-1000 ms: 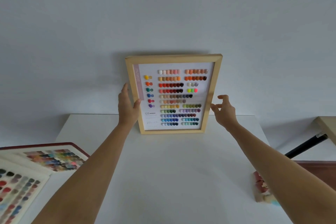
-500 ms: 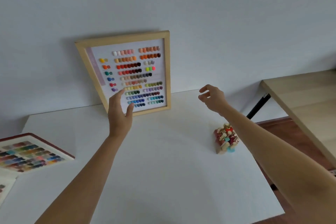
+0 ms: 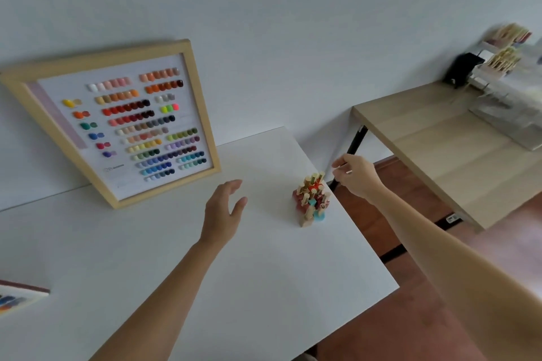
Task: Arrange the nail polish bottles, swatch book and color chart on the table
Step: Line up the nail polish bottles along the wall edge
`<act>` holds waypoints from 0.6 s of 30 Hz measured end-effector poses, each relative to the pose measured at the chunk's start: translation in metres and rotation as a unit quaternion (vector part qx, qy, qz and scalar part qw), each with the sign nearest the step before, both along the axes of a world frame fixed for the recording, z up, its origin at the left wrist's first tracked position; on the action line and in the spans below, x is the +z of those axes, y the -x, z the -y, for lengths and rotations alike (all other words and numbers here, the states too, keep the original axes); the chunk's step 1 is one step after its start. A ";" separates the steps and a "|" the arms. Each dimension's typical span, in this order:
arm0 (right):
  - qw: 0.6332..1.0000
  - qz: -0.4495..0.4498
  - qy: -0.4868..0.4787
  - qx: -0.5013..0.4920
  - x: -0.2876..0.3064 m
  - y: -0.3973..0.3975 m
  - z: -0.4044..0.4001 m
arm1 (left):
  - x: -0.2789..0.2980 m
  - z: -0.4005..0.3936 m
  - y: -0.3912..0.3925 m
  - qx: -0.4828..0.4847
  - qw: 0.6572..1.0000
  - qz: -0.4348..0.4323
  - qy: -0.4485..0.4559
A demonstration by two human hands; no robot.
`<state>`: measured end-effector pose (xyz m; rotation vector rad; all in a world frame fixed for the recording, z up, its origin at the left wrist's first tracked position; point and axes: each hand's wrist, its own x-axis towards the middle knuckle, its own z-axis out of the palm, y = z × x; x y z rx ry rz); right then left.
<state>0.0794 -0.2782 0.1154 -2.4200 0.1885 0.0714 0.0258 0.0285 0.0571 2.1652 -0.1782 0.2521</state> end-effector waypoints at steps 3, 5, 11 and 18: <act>1.000 -0.007 0.004 0.004 -0.013 -0.003 0.019 | -0.005 0.026 -0.009 -0.028 0.999 -0.021 -0.009; 0.999 -0.014 0.008 0.030 -0.025 -0.011 0.028 | -0.009 0.043 -0.016 -0.033 0.999 -0.035 -0.022; 0.980 -0.056 0.042 0.184 -0.053 -0.051 0.042 | -0.026 0.105 -0.034 -0.018 0.992 -0.104 -0.064; 0.941 -0.054 0.097 0.320 -0.080 -0.087 0.044 | -0.036 0.154 -0.056 -0.005 0.976 -0.199 -0.092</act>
